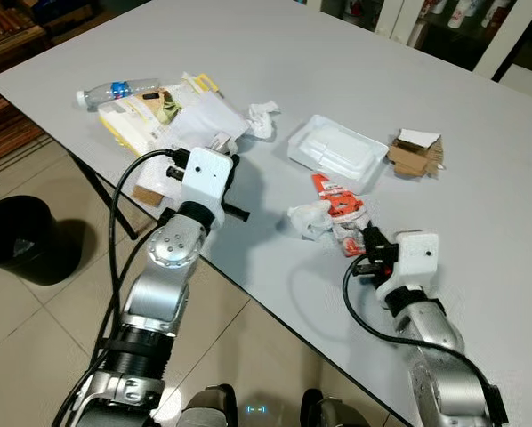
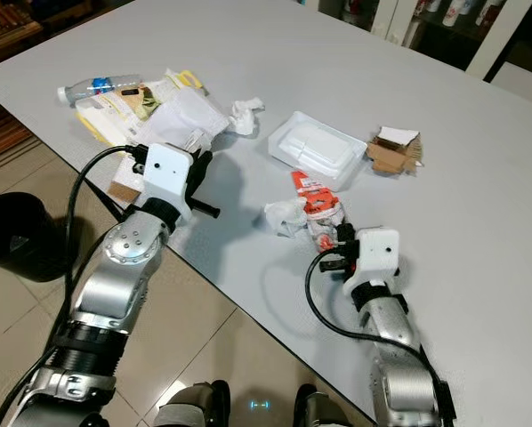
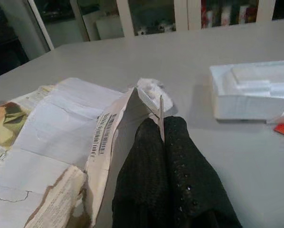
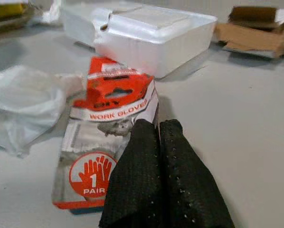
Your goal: Picking trash to rubbish bin
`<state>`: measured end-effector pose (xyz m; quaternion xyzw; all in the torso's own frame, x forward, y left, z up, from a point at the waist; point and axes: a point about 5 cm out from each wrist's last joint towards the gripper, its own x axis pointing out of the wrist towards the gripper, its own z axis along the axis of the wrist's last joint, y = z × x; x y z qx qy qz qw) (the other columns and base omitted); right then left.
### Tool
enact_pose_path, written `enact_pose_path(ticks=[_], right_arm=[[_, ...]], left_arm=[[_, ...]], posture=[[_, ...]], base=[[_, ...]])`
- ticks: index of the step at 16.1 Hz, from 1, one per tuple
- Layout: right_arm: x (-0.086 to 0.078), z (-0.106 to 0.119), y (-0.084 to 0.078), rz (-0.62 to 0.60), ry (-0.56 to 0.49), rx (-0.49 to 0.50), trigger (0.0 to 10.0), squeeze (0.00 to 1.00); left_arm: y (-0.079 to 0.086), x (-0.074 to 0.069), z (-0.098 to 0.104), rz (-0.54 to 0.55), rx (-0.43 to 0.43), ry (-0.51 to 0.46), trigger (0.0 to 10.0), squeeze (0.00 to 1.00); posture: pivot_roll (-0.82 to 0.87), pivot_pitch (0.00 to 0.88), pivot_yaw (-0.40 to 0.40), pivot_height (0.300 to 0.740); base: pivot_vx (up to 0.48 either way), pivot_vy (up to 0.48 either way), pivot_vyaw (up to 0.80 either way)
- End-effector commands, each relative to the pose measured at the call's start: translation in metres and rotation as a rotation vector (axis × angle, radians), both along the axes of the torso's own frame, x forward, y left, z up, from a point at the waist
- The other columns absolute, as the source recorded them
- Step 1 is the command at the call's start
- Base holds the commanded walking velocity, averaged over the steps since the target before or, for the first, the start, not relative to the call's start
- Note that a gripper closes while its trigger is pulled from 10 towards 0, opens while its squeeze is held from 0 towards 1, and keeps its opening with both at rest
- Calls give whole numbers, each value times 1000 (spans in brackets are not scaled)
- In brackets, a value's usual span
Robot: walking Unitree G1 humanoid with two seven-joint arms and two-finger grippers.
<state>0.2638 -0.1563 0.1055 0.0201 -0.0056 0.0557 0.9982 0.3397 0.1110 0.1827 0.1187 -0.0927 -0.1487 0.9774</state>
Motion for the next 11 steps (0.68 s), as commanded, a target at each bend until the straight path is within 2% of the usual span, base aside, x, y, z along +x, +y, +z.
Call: enact_pose_path(ticks=[1, 6, 8, 11], right_arm=[[-4, 3, 0, -16, -22, 6, 0, 0], [-11, 8, -4, -56, -39, 17, 0, 0], [-17, 21, -9, -79, -98, 32, 0, 0], [-20, 33, -8, -62, -149, 42, 0, 0]], left_arm=[[-4, 1, -3, -12, -9, 16, 0, 0], [-14, 5, -4, -17, -38, 13, 0, 0], [-17, 8, -4, 8, -52, -1, 0, 0], [-18, 9, -3, 13, -58, -10, 0, 0]], posture=[[215, 174, -20, 740], [177, 127, -35, 740], [167, 117, -40, 740], [156, 108, -42, 740]], base=[[0, 0, 0], [0, 0, 0], [0, 0, 0], [0, 0, 0]])
